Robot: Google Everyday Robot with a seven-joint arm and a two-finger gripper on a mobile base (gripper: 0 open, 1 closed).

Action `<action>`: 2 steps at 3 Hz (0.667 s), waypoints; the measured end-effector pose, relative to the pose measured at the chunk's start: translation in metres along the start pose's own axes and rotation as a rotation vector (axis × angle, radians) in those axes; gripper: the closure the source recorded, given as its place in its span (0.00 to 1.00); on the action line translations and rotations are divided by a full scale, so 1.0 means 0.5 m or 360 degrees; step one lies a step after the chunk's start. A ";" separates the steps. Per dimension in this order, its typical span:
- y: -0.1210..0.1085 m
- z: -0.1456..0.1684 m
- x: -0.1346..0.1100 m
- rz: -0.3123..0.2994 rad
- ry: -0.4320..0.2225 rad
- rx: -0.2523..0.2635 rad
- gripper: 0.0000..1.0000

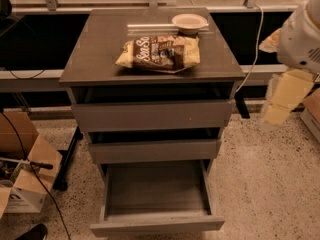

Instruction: Place brown chip bag into bottom drawer

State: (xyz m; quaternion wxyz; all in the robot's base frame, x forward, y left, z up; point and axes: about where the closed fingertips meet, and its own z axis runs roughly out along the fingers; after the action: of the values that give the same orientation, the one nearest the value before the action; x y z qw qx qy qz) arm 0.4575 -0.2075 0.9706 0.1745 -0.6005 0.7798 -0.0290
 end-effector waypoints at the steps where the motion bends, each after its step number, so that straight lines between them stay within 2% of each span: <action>1: -0.051 0.047 -0.029 0.0041 -0.0097 -0.0010 0.00; 2: -0.057 0.057 -0.031 0.0045 -0.0105 -0.0018 0.00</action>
Offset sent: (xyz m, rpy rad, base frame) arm 0.0327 0.0102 -0.0114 0.0628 -0.0066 -0.0067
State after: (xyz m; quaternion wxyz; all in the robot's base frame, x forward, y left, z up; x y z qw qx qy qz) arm 0.4961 -0.1962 0.9549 0.1970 -0.5910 0.7822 -0.0023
